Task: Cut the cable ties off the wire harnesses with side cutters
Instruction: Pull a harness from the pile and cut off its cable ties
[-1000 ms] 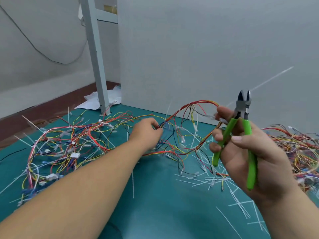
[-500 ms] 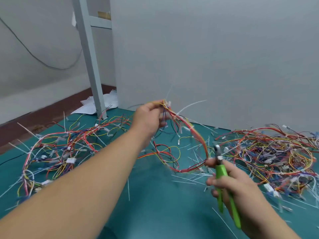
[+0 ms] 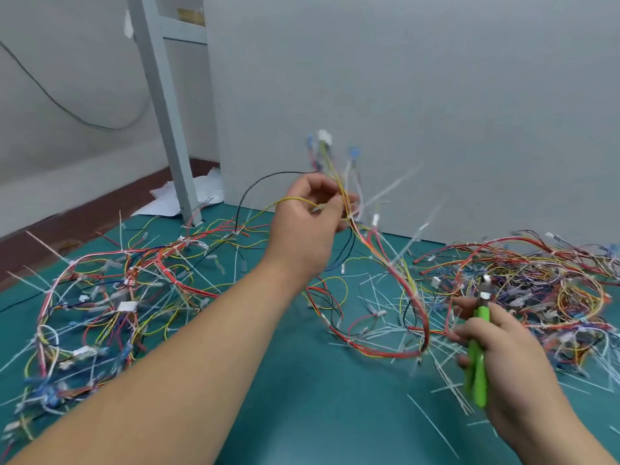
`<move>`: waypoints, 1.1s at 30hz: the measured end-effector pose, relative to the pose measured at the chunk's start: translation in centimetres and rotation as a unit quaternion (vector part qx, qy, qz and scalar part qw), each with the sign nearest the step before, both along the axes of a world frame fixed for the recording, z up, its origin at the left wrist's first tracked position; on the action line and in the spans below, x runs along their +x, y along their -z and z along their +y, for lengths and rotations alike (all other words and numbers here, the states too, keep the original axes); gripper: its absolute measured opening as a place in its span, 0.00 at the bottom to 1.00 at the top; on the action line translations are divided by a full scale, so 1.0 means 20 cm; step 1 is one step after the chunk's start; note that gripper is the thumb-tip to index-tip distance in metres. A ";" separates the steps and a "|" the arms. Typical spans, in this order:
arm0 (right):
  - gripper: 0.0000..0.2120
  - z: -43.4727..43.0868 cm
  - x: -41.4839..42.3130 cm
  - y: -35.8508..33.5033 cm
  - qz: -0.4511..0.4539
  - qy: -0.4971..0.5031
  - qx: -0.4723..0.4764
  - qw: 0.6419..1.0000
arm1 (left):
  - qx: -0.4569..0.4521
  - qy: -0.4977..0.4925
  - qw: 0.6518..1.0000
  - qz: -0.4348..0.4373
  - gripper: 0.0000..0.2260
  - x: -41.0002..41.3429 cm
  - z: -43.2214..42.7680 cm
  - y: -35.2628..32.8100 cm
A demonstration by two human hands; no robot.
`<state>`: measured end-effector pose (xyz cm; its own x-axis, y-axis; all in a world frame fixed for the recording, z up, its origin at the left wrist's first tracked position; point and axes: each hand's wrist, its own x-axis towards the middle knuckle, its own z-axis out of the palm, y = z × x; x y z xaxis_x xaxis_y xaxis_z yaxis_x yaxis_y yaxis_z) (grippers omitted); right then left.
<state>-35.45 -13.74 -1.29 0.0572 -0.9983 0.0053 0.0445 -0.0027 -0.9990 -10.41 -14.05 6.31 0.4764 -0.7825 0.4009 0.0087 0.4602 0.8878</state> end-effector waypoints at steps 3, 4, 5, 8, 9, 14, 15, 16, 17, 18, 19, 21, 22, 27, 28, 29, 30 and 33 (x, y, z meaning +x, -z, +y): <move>0.18 0.00 0.00 -0.06 -0.051 -0.005 -0.037 0.998 | 0.071 0.128 0.989 -0.006 0.12 -0.04 0.04 0.01; 0.19 0.01 0.01 -0.08 -0.081 -0.041 -0.043 0.995 | 0.100 0.164 0.981 -0.028 0.12 -0.05 0.05 0.03; 0.20 0.01 0.03 -0.10 -0.113 -0.087 -0.035 0.989 | 0.129 0.189 0.971 -0.069 0.12 -0.06 0.05 0.05; 0.28 0.04 0.11 -0.12 -0.155 -0.216 0.013 0.964 | 0.169 0.210 0.946 -0.178 0.12 -0.10 0.08 0.12; 0.29 0.06 0.14 -0.11 -0.142 -0.245 0.022 0.959 | 0.170 0.209 0.943 -0.196 0.12 -0.12 0.08 0.14; 0.31 0.09 0.27 -0.09 -0.163 -0.299 0.051 0.939 | 0.202 0.145 0.923 -0.295 0.13 -0.15 0.10 0.21; 0.30 0.08 0.28 -0.07 -0.176 -0.288 0.060 0.940 | 0.207 0.108 0.916 -0.327 0.11 -0.14 0.10 0.23; 0.30 0.07 0.29 -0.05 -0.179 -0.274 0.065 0.943 | 0.210 0.072 0.911 -0.348 0.08 -0.12 0.12 0.24; 0.29 0.07 0.29 -0.04 -0.173 -0.260 0.066 0.948 | 0.210 0.047 0.913 -0.347 0.06 -0.11 0.13 0.25; 0.29 0.06 0.30 -0.03 -0.165 -0.249 0.064 0.952 | 0.210 0.042 0.925 -0.314 0.05 -0.09 0.14 0.26; 0.28 0.06 0.30 -0.02 -0.156 -0.239 0.058 0.956 | 0.211 0.054 0.940 -0.262 0.05 -0.08 0.16 0.25; 0.28 0.05 0.30 -0.04 -0.143 -0.224 0.040 0.963 | 0.239 0.083 0.947 -0.200 0.07 -0.04 0.21 0.23; 0.28 0.03 0.30 -0.06 -0.134 -0.221 0.028 0.966 | 0.264 0.089 0.936 -0.216 0.09 -0.01 0.24 0.20; 0.32 -0.02 0.27 -0.20 -0.019 -0.254 -0.061 0.965 | 0.143 -0.138 0.926 -0.321 0.19 0.09 0.36 0.01; 0.32 -0.03 0.27 -0.23 0.006 -0.268 -0.079 0.960 | 0.066 -0.212 0.917 -0.332 0.16 0.11 0.36 -0.04; 0.33 -0.03 0.27 -0.26 0.029 -0.286 -0.097 0.953 | 0.018 -0.242 0.909 -0.339 0.12 0.11 0.35 -0.08; 0.33 -0.04 0.27 -0.28 0.050 -0.303 -0.114 0.945 | 0.012 -0.221 0.911 -0.348 0.08 0.12 0.33 -0.12; 0.33 -0.05 0.27 -0.31 0.076 -0.338 -0.144 0.927 | 0.164 -0.012 0.903 -0.398 0.22 0.13 0.22 -0.13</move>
<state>-30.01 -14.78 4.89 0.6910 -0.6927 0.2067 -0.0077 -0.2929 -0.9561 -7.75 -9.58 8.96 0.1583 -0.9142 0.3730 -0.6978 0.1636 0.6974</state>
